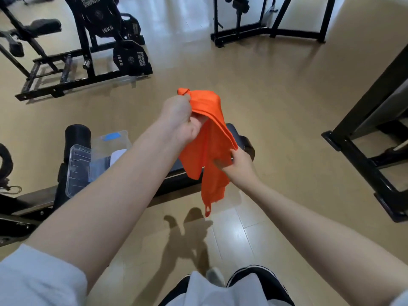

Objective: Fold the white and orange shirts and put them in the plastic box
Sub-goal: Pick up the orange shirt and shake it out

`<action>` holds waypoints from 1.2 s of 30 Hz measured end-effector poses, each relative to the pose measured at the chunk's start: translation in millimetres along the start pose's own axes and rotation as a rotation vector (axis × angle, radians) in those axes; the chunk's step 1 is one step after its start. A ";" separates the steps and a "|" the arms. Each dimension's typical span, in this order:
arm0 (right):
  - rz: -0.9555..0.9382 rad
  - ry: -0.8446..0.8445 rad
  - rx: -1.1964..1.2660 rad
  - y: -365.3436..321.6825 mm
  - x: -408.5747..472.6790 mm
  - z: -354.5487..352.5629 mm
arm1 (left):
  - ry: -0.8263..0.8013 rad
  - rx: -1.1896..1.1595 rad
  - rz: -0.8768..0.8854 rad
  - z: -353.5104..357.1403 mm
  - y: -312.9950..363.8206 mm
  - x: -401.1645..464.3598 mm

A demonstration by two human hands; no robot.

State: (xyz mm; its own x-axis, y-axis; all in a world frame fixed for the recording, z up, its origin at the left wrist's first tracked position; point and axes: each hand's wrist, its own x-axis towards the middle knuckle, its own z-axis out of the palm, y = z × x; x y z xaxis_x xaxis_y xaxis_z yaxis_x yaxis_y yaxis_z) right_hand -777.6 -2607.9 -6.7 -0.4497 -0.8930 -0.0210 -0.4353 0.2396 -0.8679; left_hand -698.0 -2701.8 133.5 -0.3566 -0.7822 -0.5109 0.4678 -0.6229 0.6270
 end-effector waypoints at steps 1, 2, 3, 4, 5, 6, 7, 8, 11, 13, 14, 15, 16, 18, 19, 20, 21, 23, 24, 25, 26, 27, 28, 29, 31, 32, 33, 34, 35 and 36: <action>0.036 0.015 -0.052 3.0 2.3 3.0 | -0.021 -0.042 -0.013 -1.2 4.7 -1.7; 0.055 0.014 -0.064 6.5 4.8 4.5 | -0.046 -0.097 -0.030 -2.5 11.1 -3.2; 0.071 0.002 -0.030 9.4 7.0 5.1 | -0.066 -0.153 -0.040 -5.2 18.8 -3.3; 0.087 -0.022 0.028 10.2 8.4 5.0 | -0.087 -0.211 -0.037 -8.0 26.3 -3.3; 0.093 -0.034 0.078 10.2 9.6 4.3 | -0.105 -0.272 -0.022 -11.8 33.1 -2.2; 0.092 -0.037 0.096 9.2 11.2 3.0 | -0.118 -0.320 0.001 -17.0 38.5 1.1; 0.092 -0.032 0.097 8.5 13.6 1.2 | -0.124 -0.316 0.041 -24.0 41.7 7.2; 0.102 -0.021 0.115 6.6 16.5 -1.2 | -0.121 -0.222 0.075 -32.7 40.9 14.3; 0.230 0.020 0.322 -4.1 27.5 -7.6 | -0.074 0.298 -0.001 -66.8 7.4 27.8; 0.315 0.029 0.469 -10.6 37.2 -8.5 | -0.042 0.612 -0.091 -85.1 -26.9 23.8; 0.340 0.040 0.511 -13.6 41.2 -8.6 | -0.045 0.790 -0.105 -93.5 -44.0 21.4; 0.357 0.046 0.541 -16.9 44.4 -8.9 | -0.076 0.923 -0.107 -100.9 -58.8 17.7; 0.370 0.044 0.571 -20.5 46.9 -9.0 | -0.125 1.003 -0.095 -106.8 -72.0 13.6; 0.412 0.029 0.654 -27.8 51.8 -9.8 | -0.208 1.035 -0.069 -113.6 -91.6 4.8; 0.442 0.015 0.700 -31.0 55.0 -10.2 | -0.220 1.078 -0.034 -116.9 -99.7 4.0; 0.475 0.007 0.743 -34.0 58.5 -10.5 | -0.218 1.197 0.034 -119.7 -104.4 4.6; 0.502 0.005 0.774 -37.4 61.3 -11.7 | -0.193 1.356 0.108 -121.5 -106.9 6.5; 0.524 0.033 0.876 -42.8 65.4 -15.6 | -0.148 1.476 0.165 -120.7 -106.7 8.7; 0.511 0.043 0.944 -43.9 65.5 -17.6 | -0.134 1.395 0.148 -118.8 -103.9 9.2; 0.477 0.024 0.974 -44.0 63.3 -19.5 | -0.136 1.235 0.111 -113.6 -99.6 7.7; 0.434 -0.029 0.934 -42.5 58.6 -20.4 | -0.133 1.067 0.061 -107.0 -95.1 6.3; 0.390 -0.096 0.821 -40.0 52.1 -20.6 | -0.136 0.912 0.017 -99.9 -89.5 5.9; 0.347 -0.147 0.690 -36.3 44.6 -19.7 | -0.148 0.797 -0.012 -92.6 -83.0 6.1; 0.303 -0.168 0.580 -31.7 36.9 -18.9 | -0.154 0.710 -0.026 -87.4 -78.2 9.6; 0.243 -0.159 0.473 -24.7 22.5 -18.3 | -0.132 0.564 -0.040 -79.0 -68.8 17.1; 0.224 -0.157 0.451 -22.2 16.9 -18.9 | -0.118 0.508 -0.049 -74.8 -65.5 19.7; 0.201 -0.163 0.416 -20.3 11.4 -19.5 | -0.101 0.484 -0.053 -71.9 -64.6 23.1; 0.173 -0.162 0.359 -18.5 7.7 -19.3 | -0.088 0.486 -0.057 -69.1 -64.3 25.1; 0.144 -0.142 0.293 -17.2 5.5 -18.7 | -0.082 0.526 -0.058 -66.0 -64.7 27.3; 0.123 -0.105 0.234 -16.1 5.6 -18.2 | -0.082 0.569 -0.052 -62.7 -64.6 29.1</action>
State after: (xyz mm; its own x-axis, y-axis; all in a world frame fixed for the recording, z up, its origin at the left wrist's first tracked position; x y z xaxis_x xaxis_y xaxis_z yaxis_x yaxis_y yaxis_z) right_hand -787.3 -2609.9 16.2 -0.3992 -0.9002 -0.1742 -0.1847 0.2650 -0.9464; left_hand -687.9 -2683.4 41.2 -0.4394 -0.7346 -0.5170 -0.0529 -0.5533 0.8313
